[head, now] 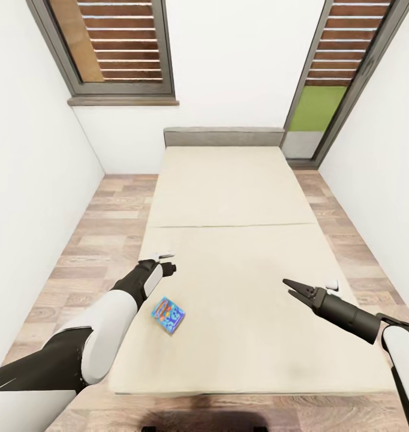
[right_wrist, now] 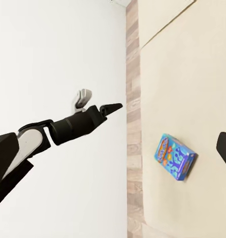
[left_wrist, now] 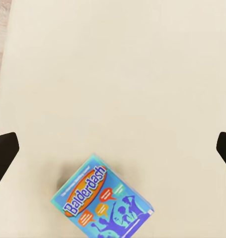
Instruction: Put all the toys in the child's room - the three board games (two on the bed and one on the table), the two jigsaw puzzles on the table, and the tennis ball on the table - inside the toy box on the table in the child's room.
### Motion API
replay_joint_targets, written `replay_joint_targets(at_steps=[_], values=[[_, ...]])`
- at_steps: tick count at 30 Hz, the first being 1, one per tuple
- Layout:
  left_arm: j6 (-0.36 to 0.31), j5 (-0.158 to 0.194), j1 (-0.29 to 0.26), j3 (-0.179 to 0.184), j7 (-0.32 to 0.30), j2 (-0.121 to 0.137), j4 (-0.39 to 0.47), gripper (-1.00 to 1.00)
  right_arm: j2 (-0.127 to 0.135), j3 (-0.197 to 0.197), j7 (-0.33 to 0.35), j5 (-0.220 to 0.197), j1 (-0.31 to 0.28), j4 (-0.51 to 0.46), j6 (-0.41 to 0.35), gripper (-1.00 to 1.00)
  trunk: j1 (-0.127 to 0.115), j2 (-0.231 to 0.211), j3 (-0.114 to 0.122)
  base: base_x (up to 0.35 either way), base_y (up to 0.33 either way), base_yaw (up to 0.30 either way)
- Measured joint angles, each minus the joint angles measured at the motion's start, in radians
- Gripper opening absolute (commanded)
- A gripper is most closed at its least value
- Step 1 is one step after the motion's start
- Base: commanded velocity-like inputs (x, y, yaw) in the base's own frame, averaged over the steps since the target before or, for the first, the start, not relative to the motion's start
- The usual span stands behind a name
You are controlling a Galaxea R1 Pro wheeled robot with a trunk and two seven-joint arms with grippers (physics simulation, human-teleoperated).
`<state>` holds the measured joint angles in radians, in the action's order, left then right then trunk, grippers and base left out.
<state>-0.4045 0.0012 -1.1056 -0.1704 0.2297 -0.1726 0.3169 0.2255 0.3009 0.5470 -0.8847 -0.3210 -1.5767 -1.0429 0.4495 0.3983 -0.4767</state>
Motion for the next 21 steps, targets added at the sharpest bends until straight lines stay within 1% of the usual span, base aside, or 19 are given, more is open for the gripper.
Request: replay_joint_targets(at_steps=[1,3,4,5,6,8,9,10,11,14,21], values=[[0.0,0.0,0.0,0.0,0.0,0.0,0.0,1.0,0.0,0.002,0.014,-0.002,0.0,0.0,0.0,1.0,0.0,0.0,-0.002,0.0,0.0,0.0],[0.0,0.0,0.0,0.0,0.0,0.0,0.0,1.0,0.0,0.006,0.077,-0.012,-0.001,-0.001,0.0,1.0,0.0,0.0,-0.005,0.0,0.0,0.0],[0.0,0.0,0.0,0.0,-0.001,0.0,0.0,1.0,0.0,0.009,0.133,-0.019,-0.002,-0.001,0.0,1.0,0.0,0.0,-0.007,0.0,0.0,0.0],[0.0,0.0,0.0,0.0,-0.001,0.0,0.0,1.0,0.0,0.011,0.165,-0.021,-0.002,-0.001,0.0,1.0,0.0,0.0,-0.008,0.0,0.0,0.0],[0.0,0.0,0.0,0.0,-0.001,0.0,0.0,1.0,0.001,0.013,0.223,-0.025,-0.003,-0.002,0.0,1.0,0.0,0.0,-0.01,0.0,0.0,0.0],[0.0,0.0,0.0,0.001,-0.001,0.0,0.0,1.0,0.007,0.014,0.272,-0.025,-0.004,-0.002,0.0,1.0,0.0,0.0,-0.013,0.0,0.0,0.0],[-0.001,0.0,0.0,0.001,-0.001,0.0,0.0,1.0,0.017,0.014,0.303,-0.025,-0.004,-0.002,-0.001,1.0,0.0,0.0,-0.015,0.0,0.0,0.0],[-0.001,0.0,0.0,0.001,-0.001,0.0,0.0,1.0,0.023,0.014,0.315,-0.025,-0.004,-0.002,-0.001,1.0,0.0,0.0,-0.016,0.0,0.0,0.0],[-0.001,0.0,0.0,0.001,-0.001,0.0,0.0,1.0,0.035,0.013,0.331,-0.025,-0.004,-0.002,-0.001,1.0,0.0,0.0,-0.018,0.0,0.0,0.0],[-0.001,0.0,0.0,0.001,-0.001,0.0,0.0,1.0,0.049,0.012,0.347,-0.025,-0.005,-0.002,-0.001,1.0,0.0,0.0,-0.023,0.0,0.0,0.0],[0.0,0.0,0.0,0.001,-0.001,0.001,0.0,1.0,0.057,0.011,0.357,-0.02,-0.004,-0.002,-0.001,1.0,0.0,0.0,-0.035,0.0,0.0,0.0]])
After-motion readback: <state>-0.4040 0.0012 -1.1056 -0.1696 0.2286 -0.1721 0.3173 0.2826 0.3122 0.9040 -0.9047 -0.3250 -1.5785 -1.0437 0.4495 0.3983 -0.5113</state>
